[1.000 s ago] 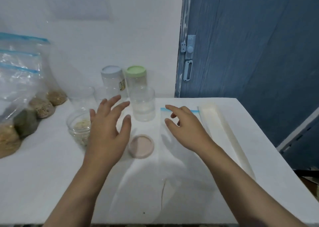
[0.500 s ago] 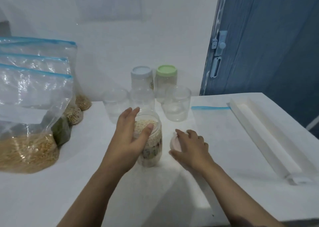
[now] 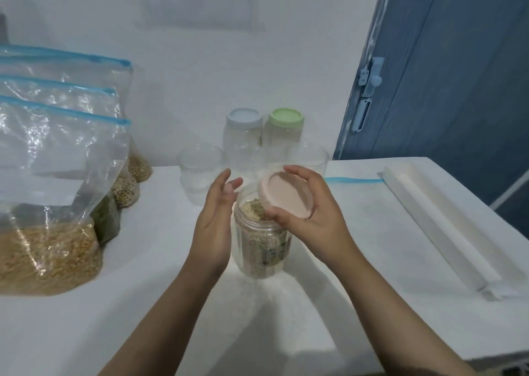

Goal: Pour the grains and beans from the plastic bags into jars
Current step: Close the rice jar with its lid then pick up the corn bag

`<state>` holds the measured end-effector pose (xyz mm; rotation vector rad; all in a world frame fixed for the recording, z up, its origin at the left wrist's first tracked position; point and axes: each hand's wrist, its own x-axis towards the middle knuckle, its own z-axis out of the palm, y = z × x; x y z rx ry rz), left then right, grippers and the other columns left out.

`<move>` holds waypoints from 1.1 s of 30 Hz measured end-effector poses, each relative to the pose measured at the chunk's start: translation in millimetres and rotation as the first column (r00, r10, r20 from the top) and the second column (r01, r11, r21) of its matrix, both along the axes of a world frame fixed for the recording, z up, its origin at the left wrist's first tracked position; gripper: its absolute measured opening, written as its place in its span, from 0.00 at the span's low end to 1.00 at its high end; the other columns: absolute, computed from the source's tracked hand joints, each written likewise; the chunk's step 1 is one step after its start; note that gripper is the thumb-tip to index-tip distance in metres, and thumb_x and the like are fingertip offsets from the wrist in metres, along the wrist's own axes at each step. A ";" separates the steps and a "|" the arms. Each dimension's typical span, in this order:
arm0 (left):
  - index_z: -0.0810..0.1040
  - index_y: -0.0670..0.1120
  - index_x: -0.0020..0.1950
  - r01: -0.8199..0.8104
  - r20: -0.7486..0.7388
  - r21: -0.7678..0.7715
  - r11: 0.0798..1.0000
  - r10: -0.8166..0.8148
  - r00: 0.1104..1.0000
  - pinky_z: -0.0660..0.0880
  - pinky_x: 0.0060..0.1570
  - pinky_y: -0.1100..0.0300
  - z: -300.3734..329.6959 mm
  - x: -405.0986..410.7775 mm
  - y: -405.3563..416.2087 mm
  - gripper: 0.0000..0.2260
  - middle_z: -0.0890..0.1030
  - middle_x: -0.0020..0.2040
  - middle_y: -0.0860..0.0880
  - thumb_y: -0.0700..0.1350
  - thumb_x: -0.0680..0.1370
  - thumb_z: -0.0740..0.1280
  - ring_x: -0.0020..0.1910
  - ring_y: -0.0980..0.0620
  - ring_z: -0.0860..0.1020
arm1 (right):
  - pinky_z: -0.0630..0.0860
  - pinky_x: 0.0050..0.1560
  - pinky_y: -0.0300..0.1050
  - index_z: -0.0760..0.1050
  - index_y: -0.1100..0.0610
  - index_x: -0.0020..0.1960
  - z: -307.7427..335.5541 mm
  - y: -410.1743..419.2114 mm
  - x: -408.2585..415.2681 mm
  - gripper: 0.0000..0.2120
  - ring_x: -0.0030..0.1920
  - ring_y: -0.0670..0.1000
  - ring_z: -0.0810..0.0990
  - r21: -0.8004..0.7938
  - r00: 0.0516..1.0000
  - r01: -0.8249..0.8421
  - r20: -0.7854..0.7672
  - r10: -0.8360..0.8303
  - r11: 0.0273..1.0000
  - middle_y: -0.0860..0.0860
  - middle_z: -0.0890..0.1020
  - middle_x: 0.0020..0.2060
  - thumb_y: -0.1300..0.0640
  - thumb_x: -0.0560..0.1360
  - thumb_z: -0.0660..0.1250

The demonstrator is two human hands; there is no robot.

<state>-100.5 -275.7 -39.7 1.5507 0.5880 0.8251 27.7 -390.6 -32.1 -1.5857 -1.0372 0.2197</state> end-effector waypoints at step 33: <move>0.69 0.55 0.69 0.163 0.089 -0.095 0.982 -0.154 0.984 0.74 0.54 0.68 -11.4 8.9 -5.5 0.19 0.80 0.59 0.60 0.60 0.81 0.56 0.60 0.63 0.77 | 0.74 0.53 0.32 0.76 0.42 0.63 -2.9 19.8 -16.1 0.13 0.55 0.35 0.79 -0.021 0.890 0.032 -0.455 -0.038 0.999 0.38 0.81 0.56 0.48 0.85 0.55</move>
